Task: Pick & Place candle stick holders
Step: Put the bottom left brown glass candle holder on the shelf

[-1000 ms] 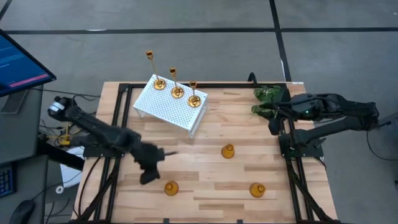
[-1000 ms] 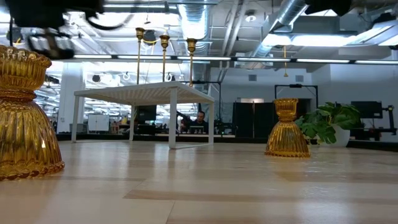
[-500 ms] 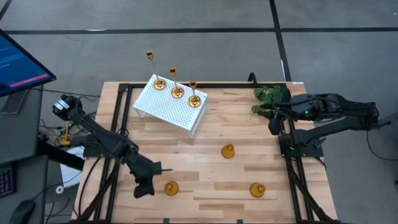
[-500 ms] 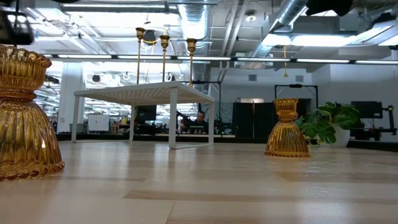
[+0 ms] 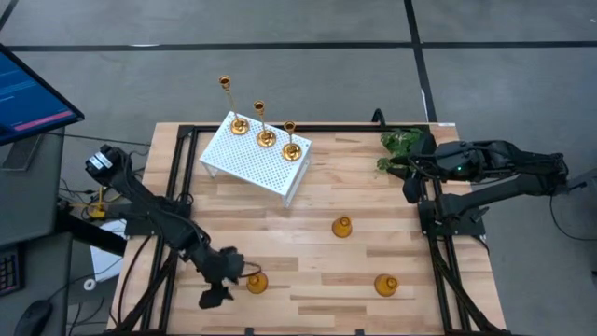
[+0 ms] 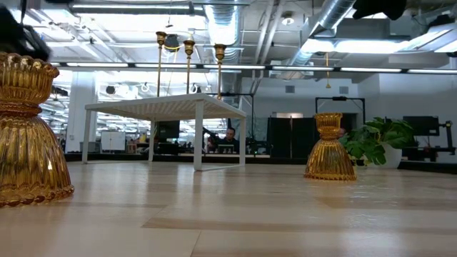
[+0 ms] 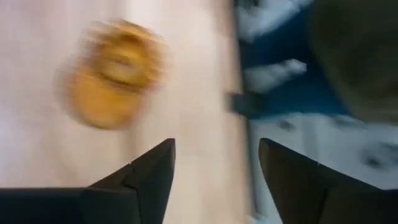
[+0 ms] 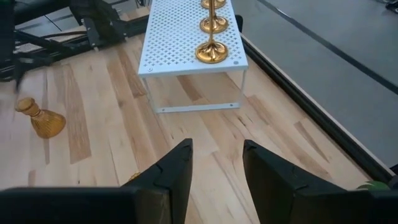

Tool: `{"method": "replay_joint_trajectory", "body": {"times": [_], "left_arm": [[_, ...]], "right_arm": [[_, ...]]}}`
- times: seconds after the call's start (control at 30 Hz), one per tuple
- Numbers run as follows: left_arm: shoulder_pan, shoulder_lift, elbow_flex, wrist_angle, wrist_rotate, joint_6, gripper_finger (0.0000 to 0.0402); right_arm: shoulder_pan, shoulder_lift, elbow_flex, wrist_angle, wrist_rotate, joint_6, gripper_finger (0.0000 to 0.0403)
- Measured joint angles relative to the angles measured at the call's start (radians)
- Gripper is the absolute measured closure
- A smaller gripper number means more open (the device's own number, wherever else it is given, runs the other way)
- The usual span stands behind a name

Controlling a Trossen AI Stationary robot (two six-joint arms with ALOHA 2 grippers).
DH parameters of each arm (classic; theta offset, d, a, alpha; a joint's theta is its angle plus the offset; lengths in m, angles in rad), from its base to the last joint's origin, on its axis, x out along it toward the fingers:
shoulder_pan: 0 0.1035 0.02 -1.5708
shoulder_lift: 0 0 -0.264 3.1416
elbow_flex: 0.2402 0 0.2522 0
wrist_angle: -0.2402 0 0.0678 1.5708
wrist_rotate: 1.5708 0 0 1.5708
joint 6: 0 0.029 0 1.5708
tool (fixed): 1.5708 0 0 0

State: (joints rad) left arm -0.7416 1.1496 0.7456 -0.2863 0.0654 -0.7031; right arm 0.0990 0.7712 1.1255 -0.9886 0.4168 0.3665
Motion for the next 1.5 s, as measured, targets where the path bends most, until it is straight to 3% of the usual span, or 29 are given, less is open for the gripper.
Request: {"method": "replay_joint_trajectory", "body": {"times": [0.07,0.17,0.27,0.4,0.53,0.67,0.93,1.1,1.5], "left_arm": [[-0.013,-0.004,-0.04,-0.001,-0.124,-0.003,0.0159],[-0.035,-0.044,-0.108,-0.002,-0.223,-0.063,0.0151],[-0.066,-0.105,-0.172,0.023,-0.288,-0.082,0.0149],[-0.111,-0.152,-0.249,0.177,-0.348,0.038,0.0151],[-0.131,-0.113,-0.304,0.247,-0.369,0.162,0.0145],[-0.12,-0.065,-0.339,0.267,-0.485,0.171,0.0128],[-0.109,-0.01,-0.368,0.484,-0.411,0.203,0.0091],[-0.106,0.016,-0.368,0.515,-0.485,0.259,0.0078],[-0.088,0.131,-0.368,0.679,-0.454,0.331,0.0056]], "right_arm": [[0.0,0.0,0.0,-0.001,0.0,0.001,0.027],[0.0,0.0,0.0,-0.002,0.0,0.001,0.0269],[0.0,0.0,0.0,-0.002,0.001,0.001,0.027],[-0.001,0.0,0.0,-0.002,0.001,0.001,0.0271],[-0.001,0.0,0.0,0.001,0.002,0.029,0.0271],[0.003,0.002,0.0,0.001,0.001,0.076,0.0271],[0.009,0.003,0.0,0.002,0.005,0.08,0.027],[0.009,0.003,0.0,0.002,0.008,0.08,0.0269],[0.009,0.023,0.0,0.002,0.011,0.08,0.027]]}}
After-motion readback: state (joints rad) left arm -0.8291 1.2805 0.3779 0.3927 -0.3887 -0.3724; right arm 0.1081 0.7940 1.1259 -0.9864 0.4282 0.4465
